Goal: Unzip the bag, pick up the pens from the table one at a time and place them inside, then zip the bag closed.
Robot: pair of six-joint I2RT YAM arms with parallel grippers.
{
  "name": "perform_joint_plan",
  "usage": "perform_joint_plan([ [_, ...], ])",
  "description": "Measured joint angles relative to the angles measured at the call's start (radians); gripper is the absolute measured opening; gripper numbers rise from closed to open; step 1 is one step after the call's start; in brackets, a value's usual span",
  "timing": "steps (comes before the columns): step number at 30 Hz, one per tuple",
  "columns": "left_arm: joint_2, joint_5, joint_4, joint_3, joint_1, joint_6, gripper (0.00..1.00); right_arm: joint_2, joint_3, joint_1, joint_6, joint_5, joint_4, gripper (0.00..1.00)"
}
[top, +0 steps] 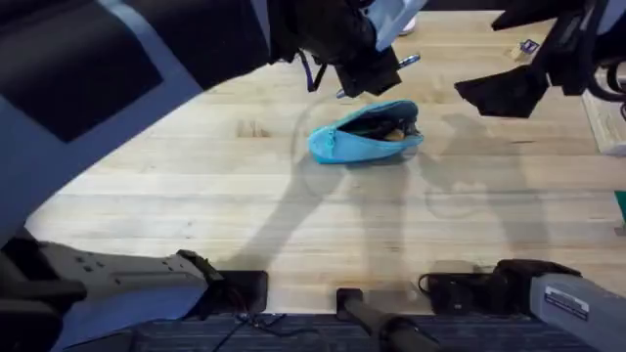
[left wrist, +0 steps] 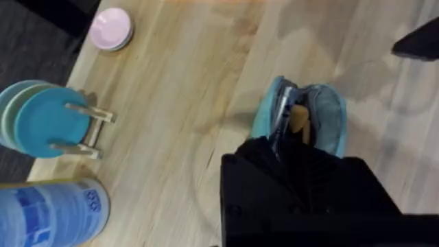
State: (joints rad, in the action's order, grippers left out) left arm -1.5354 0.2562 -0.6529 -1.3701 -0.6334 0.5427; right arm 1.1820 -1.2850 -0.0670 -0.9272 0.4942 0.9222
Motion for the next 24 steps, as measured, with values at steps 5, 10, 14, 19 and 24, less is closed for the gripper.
perform_joint_plan([
  [5, -0.048, 0.051, 0.005, -0.003, 0.000, 0.004, 0.042, 0.000, 0.000, -0.001, 0.000, 0.000, 0.000, 0.997],
  [10, -0.115, 0.079, 0.006, -0.003, 0.000, 0.004, 0.042, 0.000, 0.000, -0.001, 0.000, 0.000, 0.000, 0.998],
  [14, -0.154, 0.105, 0.006, -0.003, 0.000, 0.004, 0.042, 0.000, 0.000, -0.001, 0.000, 0.000, 0.000, 0.997],
  [19, -0.169, 0.150, 0.006, -0.003, 0.000, 0.004, 0.042, 0.000, 0.000, -0.001, 0.000, 0.000, 0.000, 0.998],
  [24, -0.169, 0.173, 0.006, -0.003, 0.000, -0.001, 0.042, 0.000, 0.000, -0.001, 0.000, 0.000, 0.000, 0.998],
])
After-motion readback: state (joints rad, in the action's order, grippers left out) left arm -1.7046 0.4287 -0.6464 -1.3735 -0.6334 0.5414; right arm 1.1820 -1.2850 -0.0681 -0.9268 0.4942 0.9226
